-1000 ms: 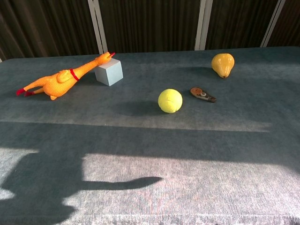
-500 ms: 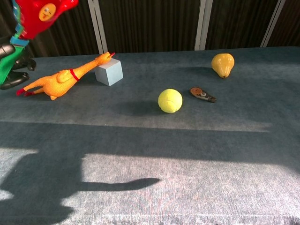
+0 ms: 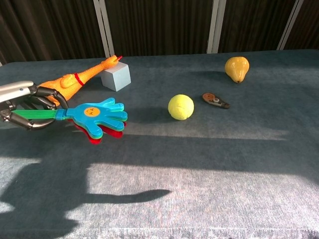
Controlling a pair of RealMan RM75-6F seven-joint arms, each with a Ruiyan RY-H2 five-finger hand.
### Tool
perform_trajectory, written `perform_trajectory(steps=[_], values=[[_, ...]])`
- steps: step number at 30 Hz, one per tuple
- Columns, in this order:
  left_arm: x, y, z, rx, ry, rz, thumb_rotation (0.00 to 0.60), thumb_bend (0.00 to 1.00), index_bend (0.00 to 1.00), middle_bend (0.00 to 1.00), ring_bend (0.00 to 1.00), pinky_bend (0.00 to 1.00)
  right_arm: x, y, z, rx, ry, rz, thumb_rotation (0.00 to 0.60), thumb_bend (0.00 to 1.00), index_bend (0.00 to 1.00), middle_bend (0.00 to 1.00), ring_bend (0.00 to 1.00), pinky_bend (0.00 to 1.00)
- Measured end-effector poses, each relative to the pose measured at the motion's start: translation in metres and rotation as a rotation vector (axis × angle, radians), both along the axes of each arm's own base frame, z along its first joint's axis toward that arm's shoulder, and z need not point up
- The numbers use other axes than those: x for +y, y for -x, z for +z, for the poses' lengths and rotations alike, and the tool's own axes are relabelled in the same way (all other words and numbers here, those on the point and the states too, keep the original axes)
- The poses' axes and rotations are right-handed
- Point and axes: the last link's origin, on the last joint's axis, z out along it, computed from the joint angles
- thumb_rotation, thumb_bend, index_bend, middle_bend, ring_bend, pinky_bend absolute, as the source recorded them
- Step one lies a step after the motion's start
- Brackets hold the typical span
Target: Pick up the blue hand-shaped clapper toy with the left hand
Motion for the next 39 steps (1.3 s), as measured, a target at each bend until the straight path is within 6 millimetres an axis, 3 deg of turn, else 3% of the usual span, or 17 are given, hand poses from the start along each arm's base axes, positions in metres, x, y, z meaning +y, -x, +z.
perform_trajectory(steps=[3,6,11,14,16,22,28,32,36,39], values=[[0.002,0.000,-0.011,-0.052,0.017,0.045,0.600,0.58,0.85,0.78,0.50,0.75,0.000,0.000,0.000,0.000,-0.002,0.002,0.600,0.18,0.00,0.00,0.00,0.00],[0.005,0.002,-0.027,-0.082,0.016,0.074,0.600,0.56,0.77,0.70,0.44,0.46,0.000,0.000,0.001,-0.003,-0.002,0.002,0.600,0.18,0.00,0.00,0.00,0.00],[0.011,0.010,-0.048,-0.025,-0.012,0.083,0.600,0.47,0.26,0.24,0.08,0.12,0.000,0.000,0.002,-0.005,0.002,0.002,0.600,0.18,0.00,0.00,0.00,0.00],[0.012,0.013,-0.058,-0.004,-0.016,0.080,0.600,0.45,0.05,0.06,0.00,0.02,0.000,0.000,0.002,-0.006,0.003,0.001,0.600,0.18,0.00,0.00,0.00,0.00],[0.012,0.013,-0.060,0.006,-0.024,0.077,0.600,0.44,0.00,0.01,0.00,0.00,0.000,0.000,0.002,-0.006,0.003,0.001,0.600,0.18,0.00,0.00,0.00,0.00],[0.011,0.013,-0.052,0.066,-0.095,0.041,0.600,0.42,0.00,0.00,0.00,0.00,0.001,0.000,0.003,-0.008,0.008,0.003,0.600,0.18,0.00,0.00,0.00,0.00],[-0.008,0.006,-0.027,0.124,-0.203,-0.035,0.600,0.41,0.00,0.00,0.00,0.00,0.002,-0.001,0.003,-0.006,0.010,0.007,0.600,0.18,0.00,0.00,0.00,0.00],[-0.041,0.004,0.001,0.181,-0.317,-0.096,0.600,0.40,0.00,0.00,0.00,0.00,0.002,-0.002,0.005,0.001,0.029,0.014,0.600,0.18,0.00,0.00,0.00,0.00],[-0.098,0.002,0.034,0.227,-0.466,-0.109,0.600,0.41,0.00,0.00,0.00,0.00,0.002,-0.002,0.004,0.006,0.044,0.020,0.600,0.18,0.00,0.00,0.00,0.00],[-0.138,0.011,0.058,0.248,-0.557,-0.074,0.600,0.42,0.00,0.00,0.00,0.00,0.002,-0.003,0.005,0.003,0.066,0.030,0.600,0.18,0.00,0.00,0.00,0.00]])
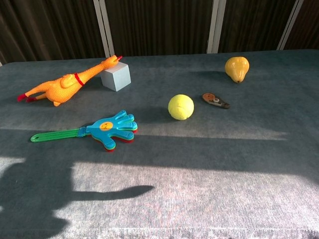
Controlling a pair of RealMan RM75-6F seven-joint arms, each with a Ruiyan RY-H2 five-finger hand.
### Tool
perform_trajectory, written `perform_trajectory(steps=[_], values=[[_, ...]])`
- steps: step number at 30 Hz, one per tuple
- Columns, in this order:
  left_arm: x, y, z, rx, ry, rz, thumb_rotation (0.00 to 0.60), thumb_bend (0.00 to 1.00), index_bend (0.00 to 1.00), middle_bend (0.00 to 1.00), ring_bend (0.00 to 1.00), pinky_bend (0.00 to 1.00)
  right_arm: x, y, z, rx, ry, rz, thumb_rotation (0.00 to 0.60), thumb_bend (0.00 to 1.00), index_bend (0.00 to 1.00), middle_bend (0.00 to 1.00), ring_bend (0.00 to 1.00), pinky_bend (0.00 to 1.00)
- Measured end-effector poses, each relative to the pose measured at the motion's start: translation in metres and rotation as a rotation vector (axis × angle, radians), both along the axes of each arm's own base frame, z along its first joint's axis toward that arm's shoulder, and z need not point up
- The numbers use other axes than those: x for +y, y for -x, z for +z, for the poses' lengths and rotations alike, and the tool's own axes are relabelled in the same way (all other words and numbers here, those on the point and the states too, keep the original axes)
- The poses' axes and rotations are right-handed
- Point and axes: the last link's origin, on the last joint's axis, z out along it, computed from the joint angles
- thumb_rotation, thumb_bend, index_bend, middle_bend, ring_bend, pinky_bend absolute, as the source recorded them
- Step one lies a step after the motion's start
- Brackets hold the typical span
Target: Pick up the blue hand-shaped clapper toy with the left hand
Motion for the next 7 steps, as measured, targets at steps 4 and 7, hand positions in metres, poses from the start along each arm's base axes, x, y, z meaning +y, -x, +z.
perform_trajectory(steps=[4,7], values=[[-0.027,0.004,0.019,0.026,-0.057,-0.031,0.600,0.42,0.00,0.00,0.00,0.00,0.001,0.000,0.001,0.001,0.025,0.007,0.600,0.18,0.00,0.00,0.00,0.00],[-0.029,0.009,0.022,0.046,-0.049,-0.016,0.600,0.42,0.00,0.00,0.00,0.00,0.001,0.000,0.001,0.003,0.023,0.008,0.600,0.18,0.00,0.00,0.00,0.00]])
